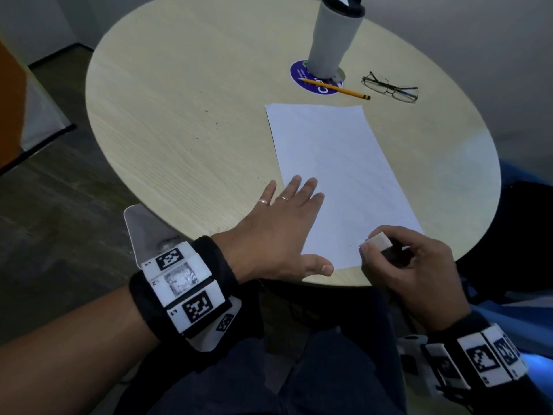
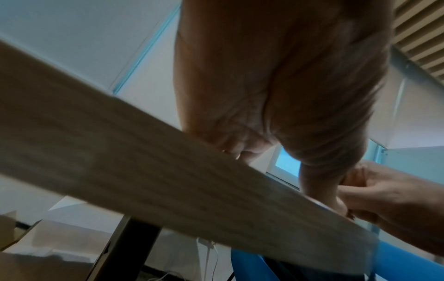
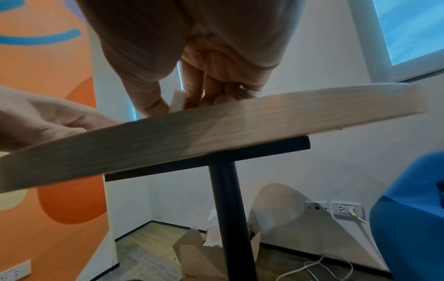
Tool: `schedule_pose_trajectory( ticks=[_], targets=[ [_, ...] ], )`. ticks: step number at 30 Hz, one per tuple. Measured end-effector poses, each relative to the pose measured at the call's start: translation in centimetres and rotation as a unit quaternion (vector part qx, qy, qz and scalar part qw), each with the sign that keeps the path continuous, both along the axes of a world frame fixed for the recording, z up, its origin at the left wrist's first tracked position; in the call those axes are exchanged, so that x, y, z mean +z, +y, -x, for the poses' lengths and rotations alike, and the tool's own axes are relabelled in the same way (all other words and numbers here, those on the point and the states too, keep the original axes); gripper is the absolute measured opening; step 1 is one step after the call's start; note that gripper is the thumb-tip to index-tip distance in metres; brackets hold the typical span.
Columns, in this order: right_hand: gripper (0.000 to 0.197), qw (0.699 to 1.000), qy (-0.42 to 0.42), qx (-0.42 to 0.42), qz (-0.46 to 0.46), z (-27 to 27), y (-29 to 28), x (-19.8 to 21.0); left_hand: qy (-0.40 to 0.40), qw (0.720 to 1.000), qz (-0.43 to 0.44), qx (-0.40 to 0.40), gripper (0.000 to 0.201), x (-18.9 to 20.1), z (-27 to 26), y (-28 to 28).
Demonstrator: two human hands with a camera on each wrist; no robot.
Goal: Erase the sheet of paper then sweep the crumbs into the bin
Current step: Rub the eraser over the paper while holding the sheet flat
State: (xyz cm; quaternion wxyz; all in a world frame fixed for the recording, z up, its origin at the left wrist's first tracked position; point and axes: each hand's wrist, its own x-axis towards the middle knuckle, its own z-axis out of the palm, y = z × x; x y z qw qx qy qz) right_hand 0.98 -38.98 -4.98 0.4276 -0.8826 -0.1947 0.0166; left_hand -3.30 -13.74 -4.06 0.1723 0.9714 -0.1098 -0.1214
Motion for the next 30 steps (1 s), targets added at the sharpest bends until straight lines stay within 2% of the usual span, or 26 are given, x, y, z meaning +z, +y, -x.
schedule_pose_trajectory(
  ticks=[3, 6, 9, 12, 14, 17, 20, 22, 27, 30],
  targets=[
    [0.013, 1.000, 0.004, 0.010, 0.003, 0.3, 0.6, 0.4, -0.046, 0.998, -0.015, -0.031, 0.102, -0.2, 1.3, -1.1],
    [0.015, 1.000, 0.023, 0.021, -0.001, 0.1, 0.5, 0.6, -0.080, 0.994, -0.070, -0.029, 0.121, -1.5, 2.6, -2.5],
    [0.018, 0.999, -0.022, 0.021, 0.022, 0.1, 0.8, 0.8, -0.108, 0.990, -0.092, -0.013, 0.129, -2.7, 2.8, -3.4],
    [0.014, 0.995, -0.074, 0.047, 0.039, 1.0, 2.5, 0.9, -0.115, 0.987, -0.112, -0.013, 0.121, -2.9, 2.6, -3.7],
    [0.009, 0.991, -0.095, 0.078, 0.053, 1.6, 3.7, 0.6, -0.126, 0.984, -0.123, -0.010, 0.107, -2.9, 2.6, -3.6],
    [0.011, 0.995, -0.055, 0.075, 0.041, 0.5, 2.4, 0.2, -0.135, 0.981, -0.138, -0.006, 0.093, -3.4, 2.6, -3.6],
    [0.014, 0.999, -0.023, 0.018, 0.040, -1.0, -0.8, 0.7, -0.128, 0.980, -0.153, -0.007, 0.100, -3.5, 2.6, -3.9],
    [0.017, 0.998, -0.046, 0.000, 0.053, -1.0, -1.4, 1.1, -0.123, 0.980, -0.154, -0.005, 0.107, -3.3, 2.6, -4.1],
    [0.014, 0.991, -0.097, 0.068, 0.063, 1.2, 2.5, 1.1, -0.124, 0.980, -0.155, -0.003, 0.110, -3.2, 2.6, -4.0],
    [0.017, 0.995, -0.057, 0.059, 0.053, -0.1, 1.1, 0.4, -0.120, 0.980, -0.155, -0.005, 0.108, -3.1, 2.6, -4.1]
  ],
)
